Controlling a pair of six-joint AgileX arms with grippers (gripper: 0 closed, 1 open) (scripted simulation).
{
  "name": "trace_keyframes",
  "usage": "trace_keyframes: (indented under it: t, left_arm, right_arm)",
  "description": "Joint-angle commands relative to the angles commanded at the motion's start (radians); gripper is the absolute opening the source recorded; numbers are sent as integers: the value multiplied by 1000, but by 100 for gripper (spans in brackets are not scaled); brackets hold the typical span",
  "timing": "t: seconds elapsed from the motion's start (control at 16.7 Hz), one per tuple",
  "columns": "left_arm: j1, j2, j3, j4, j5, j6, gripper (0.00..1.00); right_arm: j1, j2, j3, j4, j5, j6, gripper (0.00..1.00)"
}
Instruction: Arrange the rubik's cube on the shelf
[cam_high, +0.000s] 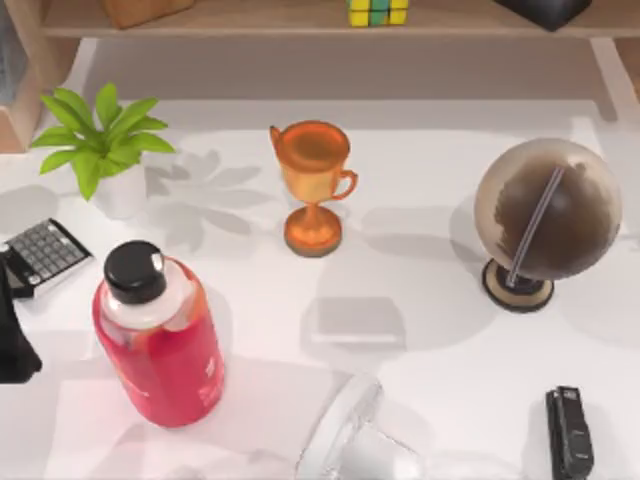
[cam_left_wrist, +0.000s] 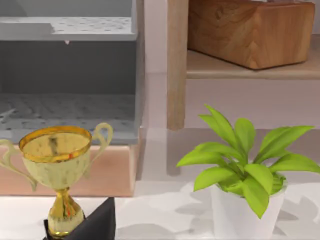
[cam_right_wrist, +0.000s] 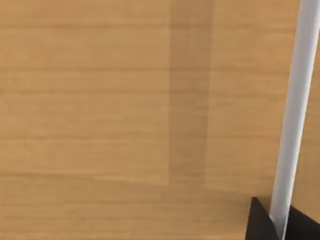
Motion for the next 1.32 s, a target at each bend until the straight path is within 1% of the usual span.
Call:
trace_keyframes:
  t: [0.3, 0.66, 1.08, 1.32]
  left_arm:
    - [0, 0, 0, 0, 0, 0, 100]
    - [0, 0, 0, 0, 0, 0, 100]
    - [0, 0, 0, 0, 0, 0, 100]
    - [0, 0, 0, 0, 0, 0, 100]
  right_arm:
    - [77, 56, 145, -95, 77, 3, 0]
    - [85, 67, 164, -115, 90, 4, 0]
    - [151, 150, 383, -233, 158, 3, 0]
    - [160, 160, 395, -245, 167, 2, 0]
